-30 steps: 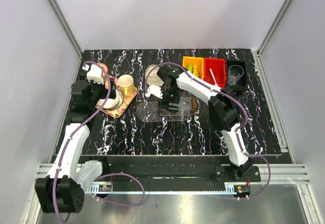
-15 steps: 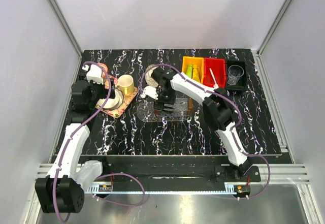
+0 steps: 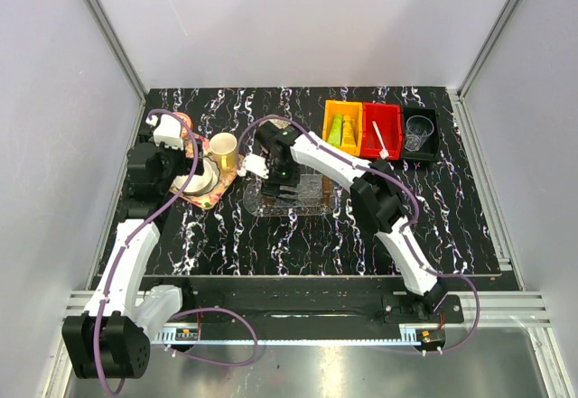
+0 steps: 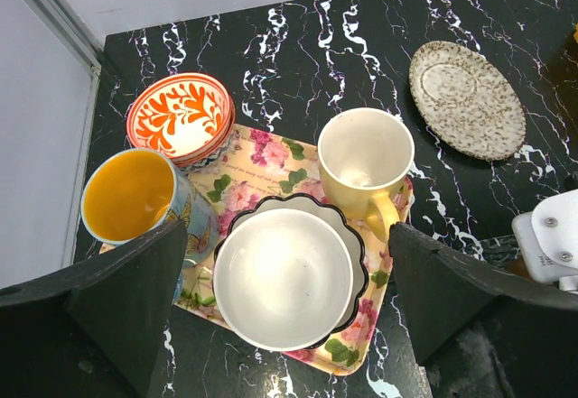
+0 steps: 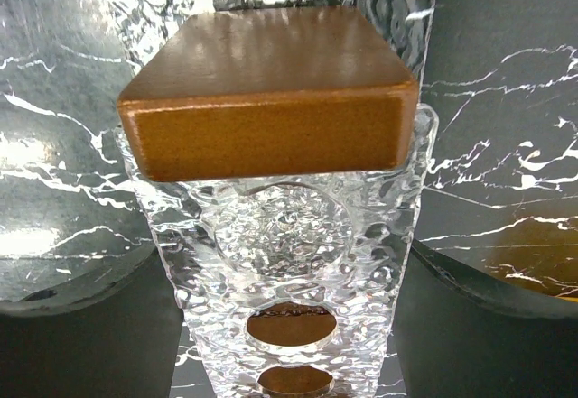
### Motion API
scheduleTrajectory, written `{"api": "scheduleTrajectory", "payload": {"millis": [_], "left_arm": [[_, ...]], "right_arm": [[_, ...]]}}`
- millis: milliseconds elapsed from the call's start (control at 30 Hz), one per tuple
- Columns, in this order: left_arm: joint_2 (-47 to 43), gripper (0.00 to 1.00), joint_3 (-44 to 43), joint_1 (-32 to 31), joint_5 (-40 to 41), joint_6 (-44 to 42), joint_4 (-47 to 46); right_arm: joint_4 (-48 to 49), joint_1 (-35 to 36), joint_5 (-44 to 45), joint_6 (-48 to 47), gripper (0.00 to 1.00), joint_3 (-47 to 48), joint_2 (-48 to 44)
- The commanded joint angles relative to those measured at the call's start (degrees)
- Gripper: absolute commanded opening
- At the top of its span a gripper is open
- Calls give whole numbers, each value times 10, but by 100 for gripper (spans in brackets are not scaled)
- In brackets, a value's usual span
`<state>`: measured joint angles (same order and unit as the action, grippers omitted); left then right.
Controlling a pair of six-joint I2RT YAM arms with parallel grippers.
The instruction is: Prepare toiletry sets of a toothbrush and toothpaste on the tray
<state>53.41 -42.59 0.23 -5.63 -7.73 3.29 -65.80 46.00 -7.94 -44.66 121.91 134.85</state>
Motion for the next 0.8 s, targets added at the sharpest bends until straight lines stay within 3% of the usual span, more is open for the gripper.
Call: {"api": "scheduleTrajectory", "payload": {"millis": [0,433,767], "left_arm": [[-7,99,-7,0,13,-8,-30],[-7,99,-7,0,15,-12,-30],[-1,99,-18,1,14,-8,-49]], "right_arm": [[-11,18,10,24,54,52,12],[-50,38,10,40,54,151,71],[-59,46,0,48,54,149,77]]}}
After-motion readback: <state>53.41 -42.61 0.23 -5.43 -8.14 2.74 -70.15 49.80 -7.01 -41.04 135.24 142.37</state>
